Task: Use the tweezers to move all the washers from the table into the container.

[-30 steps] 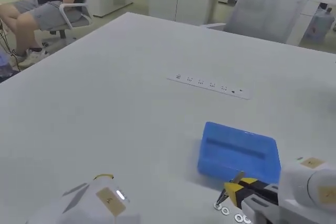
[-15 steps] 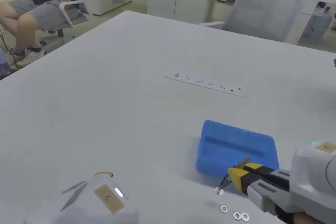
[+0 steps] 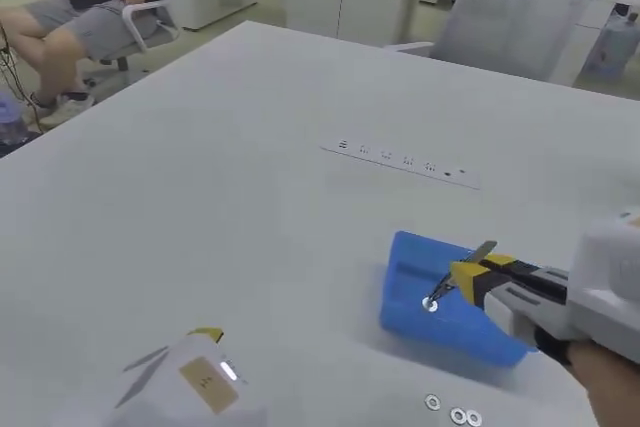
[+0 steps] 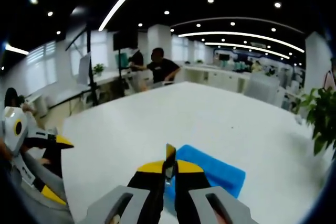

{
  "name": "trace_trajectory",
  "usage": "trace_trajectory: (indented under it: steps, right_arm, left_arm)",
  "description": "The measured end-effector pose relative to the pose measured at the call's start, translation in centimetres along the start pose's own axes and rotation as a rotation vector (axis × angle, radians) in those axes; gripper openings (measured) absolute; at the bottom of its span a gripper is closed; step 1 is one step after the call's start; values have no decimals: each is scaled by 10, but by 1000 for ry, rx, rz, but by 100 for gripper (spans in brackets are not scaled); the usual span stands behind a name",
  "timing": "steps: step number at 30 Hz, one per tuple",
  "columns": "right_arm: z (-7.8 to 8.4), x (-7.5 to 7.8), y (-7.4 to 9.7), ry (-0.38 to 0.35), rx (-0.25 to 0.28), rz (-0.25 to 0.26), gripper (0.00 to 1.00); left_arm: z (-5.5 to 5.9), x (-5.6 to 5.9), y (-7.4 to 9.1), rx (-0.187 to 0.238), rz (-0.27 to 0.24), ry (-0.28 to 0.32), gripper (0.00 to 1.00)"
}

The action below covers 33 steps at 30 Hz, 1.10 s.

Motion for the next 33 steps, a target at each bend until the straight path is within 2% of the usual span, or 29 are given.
trace_trajectory:
  steps: [4,10,19,30,33]
  right_arm:
    - [4,3,-13,5,-21,8,2]
    - [19,9,-34,20,-68,9,2]
    - [35,13,-49,-6,-101,9,2]
    - [39,16,-51,-1,-123,16,3]
    - [36,15,-46,-3,-106,18,3]
  left_arm:
    - [1,-1,-1,-10,-5,-3,84]
    - [2,-1,-2,-15,-4,-4,84]
    - [3,0,-3,-23,-3,-11,84]
    - [3,0,-2,-23,-5,-14,84]
    - [3,0,-2,-24,-9,-17,83]
Point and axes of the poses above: the centre of the closed fingertips' face, and the gripper's own axes: y roughly backward along the fingers, x roughly to its right, z roughly out of its underside, the point moved 2 cm from there along y, roughly backward along the fingers, and after that the axes turned 9 degrees about -x, right-handed, at the moved point
